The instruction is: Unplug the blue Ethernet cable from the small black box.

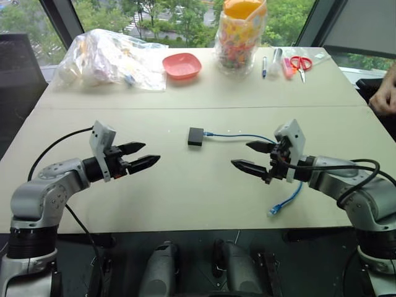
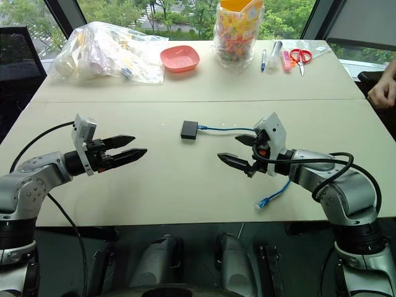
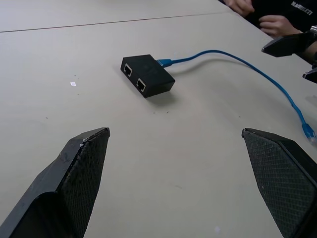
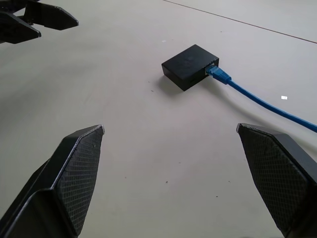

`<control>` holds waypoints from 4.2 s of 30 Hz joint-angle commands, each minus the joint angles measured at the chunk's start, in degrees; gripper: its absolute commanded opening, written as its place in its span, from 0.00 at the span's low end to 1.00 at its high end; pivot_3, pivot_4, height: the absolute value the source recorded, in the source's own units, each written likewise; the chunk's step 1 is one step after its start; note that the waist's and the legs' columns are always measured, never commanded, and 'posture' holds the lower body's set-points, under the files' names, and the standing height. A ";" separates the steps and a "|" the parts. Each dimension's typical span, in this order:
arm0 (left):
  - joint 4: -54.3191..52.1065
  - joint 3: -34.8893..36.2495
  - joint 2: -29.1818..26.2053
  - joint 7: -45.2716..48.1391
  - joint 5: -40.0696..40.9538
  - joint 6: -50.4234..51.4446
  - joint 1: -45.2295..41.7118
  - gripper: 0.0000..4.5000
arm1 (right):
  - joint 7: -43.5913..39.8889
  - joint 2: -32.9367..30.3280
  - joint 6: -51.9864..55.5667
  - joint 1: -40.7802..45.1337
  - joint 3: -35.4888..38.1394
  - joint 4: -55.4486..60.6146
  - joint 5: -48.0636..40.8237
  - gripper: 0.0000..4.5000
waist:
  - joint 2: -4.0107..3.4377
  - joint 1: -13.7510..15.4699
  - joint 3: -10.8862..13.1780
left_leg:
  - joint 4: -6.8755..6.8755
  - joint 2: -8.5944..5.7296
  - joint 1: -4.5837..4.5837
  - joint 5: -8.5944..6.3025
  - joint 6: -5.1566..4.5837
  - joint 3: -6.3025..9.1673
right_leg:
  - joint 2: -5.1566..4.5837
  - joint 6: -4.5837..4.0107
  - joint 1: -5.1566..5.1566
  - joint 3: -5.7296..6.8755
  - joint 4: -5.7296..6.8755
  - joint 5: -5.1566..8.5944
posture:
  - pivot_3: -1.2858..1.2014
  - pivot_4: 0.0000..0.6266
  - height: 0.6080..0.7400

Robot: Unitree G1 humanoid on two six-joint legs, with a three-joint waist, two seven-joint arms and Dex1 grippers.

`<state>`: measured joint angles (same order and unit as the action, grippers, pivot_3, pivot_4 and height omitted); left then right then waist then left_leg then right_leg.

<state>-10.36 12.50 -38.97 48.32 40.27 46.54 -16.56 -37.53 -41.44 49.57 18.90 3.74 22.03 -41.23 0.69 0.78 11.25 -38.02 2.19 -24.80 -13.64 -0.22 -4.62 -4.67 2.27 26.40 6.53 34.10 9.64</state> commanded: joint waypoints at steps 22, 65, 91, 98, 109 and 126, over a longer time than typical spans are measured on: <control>11.18 -5.51 -4.18 10.43 -6.53 -8.84 -11.29 0.99 | -2.36 6.22 -11.63 13.49 -9.50 -17.06 14.92 1.00 | 0.03 -0.41 0.01 | -0.06 -0.14 0.00 0.01 -0.02 -0.09 | 0.05 -0.02 0.04 0.00 0.07 -0.03 | 0.52 0.24 1.00; 69.04 -5.06 10.40 24.12 -13.52 -20.76 -46.78 1.00 | 17.43 15.61 -82.87 45.07 -25.42 -71.52 67.97 0.01 | 0.15 -1.83 0.06 | -0.05 -0.37 0.28 0.30 0.21 -0.27 | -0.03 0.32 0.04 -0.14 1.01 0.06 | 0.52 0.24 1.00; 82.02 2.79 16.63 25.03 -18.19 -25.99 -54.66 0.11 | 5.64 13.06 -55.75 25.93 -15.99 -33.25 57.53 0.80 | 0.20 -2.68 0.09 | -0.09 -0.33 0.34 0.27 0.16 -0.20 | -0.02 0.33 0.04 -0.16 1.10 0.07 | 0.52 0.24 1.00; 79.86 9.66 15.72 27.60 -12.00 -18.65 -53.86 0.11 | 8.85 32.58 -5.84 12.20 3.51 -1.07 4.99 0.91 | 0.21 -1.87 0.10 | -0.09 -0.18 0.34 0.27 0.16 0.04 | 0.02 0.06 0.08 -0.15 1.19 -0.09 | 0.52 0.24 1.00; 48.17 9.82 22.43 25.50 1.10 8.17 -39.73 0.11 | 24.13 44.78 -4.42 12.04 8.40 -3.65 -8.50 0.91 | 0.20 -1.48 0.08 | -0.19 -0.11 0.32 0.27 0.17 0.08 | -0.06 0.06 -0.04 -0.15 1.05 -0.11 | 0.52 0.24 1.00; 38.20 9.38 23.55 17.50 8.47 11.30 -33.86 0.11 | 24.10 42.95 -6.01 13.75 6.21 -6.74 -11.22 0.91 | 0.19 -1.49 0.08 | -0.16 -0.18 0.37 0.27 0.17 0.11 | 0.02 0.14 -0.03 -0.14 1.07 -0.05 | 0.52 0.24 1.00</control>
<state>29.62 22.06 -15.08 65.84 46.98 58.10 -50.23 -12.80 1.55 44.41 31.60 10.36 14.32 -51.12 0.89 -0.71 11.32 -38.18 2.00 -24.43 -13.37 -0.06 -4.52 -4.65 2.41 26.37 6.39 35.16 9.59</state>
